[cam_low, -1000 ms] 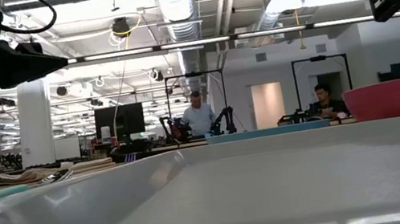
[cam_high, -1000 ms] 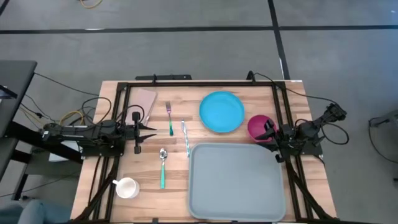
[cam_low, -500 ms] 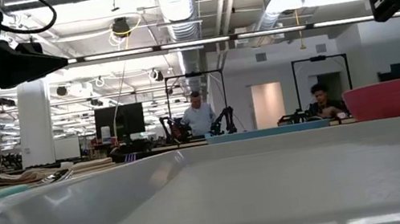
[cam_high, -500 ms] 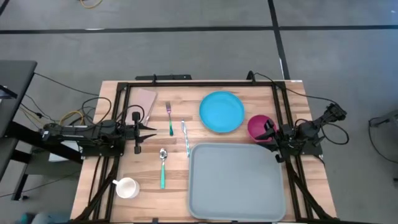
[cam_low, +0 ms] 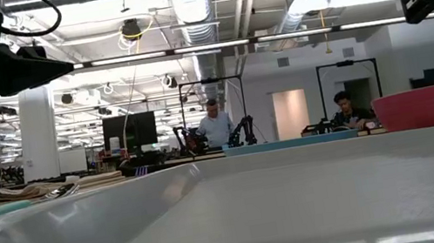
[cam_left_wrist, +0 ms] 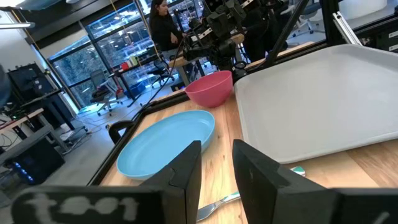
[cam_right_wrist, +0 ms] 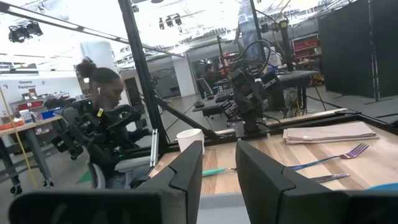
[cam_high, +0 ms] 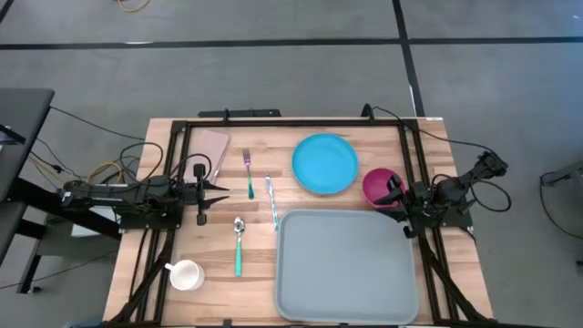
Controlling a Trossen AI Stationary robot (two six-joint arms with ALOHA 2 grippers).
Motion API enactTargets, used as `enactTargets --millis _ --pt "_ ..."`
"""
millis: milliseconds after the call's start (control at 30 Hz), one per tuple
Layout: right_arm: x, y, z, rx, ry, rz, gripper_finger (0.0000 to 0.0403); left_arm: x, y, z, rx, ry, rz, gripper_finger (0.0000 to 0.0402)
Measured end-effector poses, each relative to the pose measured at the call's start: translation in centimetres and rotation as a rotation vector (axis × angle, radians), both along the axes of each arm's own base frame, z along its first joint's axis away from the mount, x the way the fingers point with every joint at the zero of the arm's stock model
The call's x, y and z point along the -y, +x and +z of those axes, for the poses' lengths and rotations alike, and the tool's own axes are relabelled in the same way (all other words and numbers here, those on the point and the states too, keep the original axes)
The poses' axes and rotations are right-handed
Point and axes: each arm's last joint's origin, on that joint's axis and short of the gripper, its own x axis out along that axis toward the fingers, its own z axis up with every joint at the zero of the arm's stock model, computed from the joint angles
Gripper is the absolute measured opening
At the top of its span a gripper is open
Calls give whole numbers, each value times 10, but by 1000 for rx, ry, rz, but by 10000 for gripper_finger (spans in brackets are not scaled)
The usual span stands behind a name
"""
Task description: Set up tray
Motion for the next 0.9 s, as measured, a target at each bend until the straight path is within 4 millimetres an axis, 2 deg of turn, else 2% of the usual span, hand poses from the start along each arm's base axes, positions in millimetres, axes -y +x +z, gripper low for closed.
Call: enactTargets --millis 900 --pt "0 0 0 0 0 0 91 -1 0 0 1 1 22 82"
